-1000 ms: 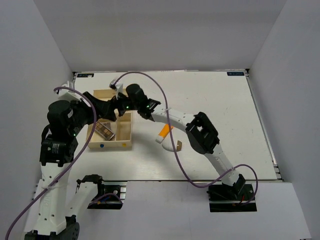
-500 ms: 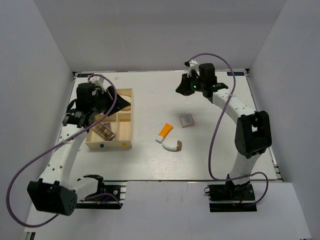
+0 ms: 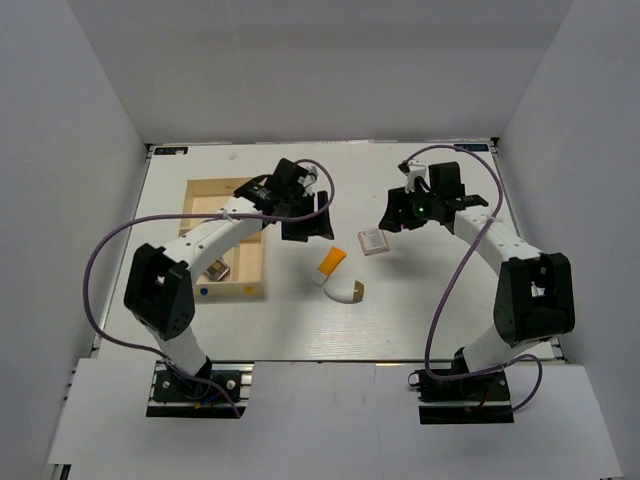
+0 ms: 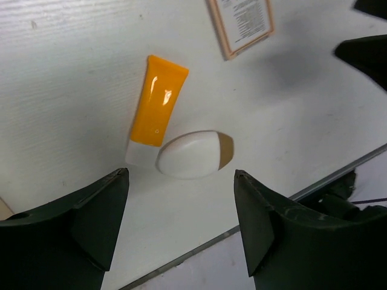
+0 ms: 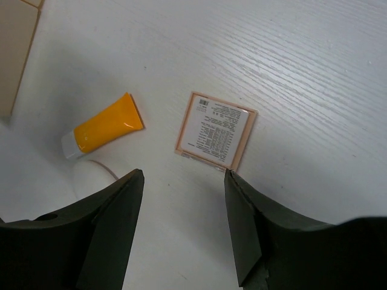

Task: Organize the makeup

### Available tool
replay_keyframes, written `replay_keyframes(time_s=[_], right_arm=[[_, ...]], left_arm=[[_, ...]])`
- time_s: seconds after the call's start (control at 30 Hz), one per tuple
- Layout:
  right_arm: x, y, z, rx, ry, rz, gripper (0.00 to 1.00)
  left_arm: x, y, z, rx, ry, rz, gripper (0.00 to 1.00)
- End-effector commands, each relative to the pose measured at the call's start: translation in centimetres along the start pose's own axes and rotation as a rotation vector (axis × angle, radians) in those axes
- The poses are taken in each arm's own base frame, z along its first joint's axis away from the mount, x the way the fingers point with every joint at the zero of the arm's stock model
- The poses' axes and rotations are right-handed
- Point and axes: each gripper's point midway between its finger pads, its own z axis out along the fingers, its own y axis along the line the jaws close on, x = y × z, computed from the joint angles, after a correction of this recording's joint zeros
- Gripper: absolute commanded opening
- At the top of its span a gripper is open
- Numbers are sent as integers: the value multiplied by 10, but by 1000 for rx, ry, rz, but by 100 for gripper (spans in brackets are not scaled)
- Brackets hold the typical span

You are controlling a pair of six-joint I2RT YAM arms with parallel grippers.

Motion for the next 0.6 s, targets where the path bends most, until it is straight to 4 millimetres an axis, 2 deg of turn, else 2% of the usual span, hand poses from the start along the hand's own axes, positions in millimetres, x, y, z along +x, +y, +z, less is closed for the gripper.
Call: replay_keyframes(time_s=[0.0, 0.07, 0.2, 0.27, 0.57], right_arm=[[0, -3, -15, 16, -26, -35, 62], [4, -7, -17, 24, -23, -24, 62], [8, -11, -19, 25, -20, -3, 63], [9, -13, -19, 25, -19, 5, 62], [17, -16, -17, 16, -2, 21, 63]], left_arm=[[2, 1, 1, -79, 5, 76, 80], [10, 6, 14, -122, 41, 98, 81], [15, 0, 26, -145, 59, 136, 81], [13, 1, 28, -154, 53, 139, 82], [26, -5, 47, -175, 97, 189, 82]])
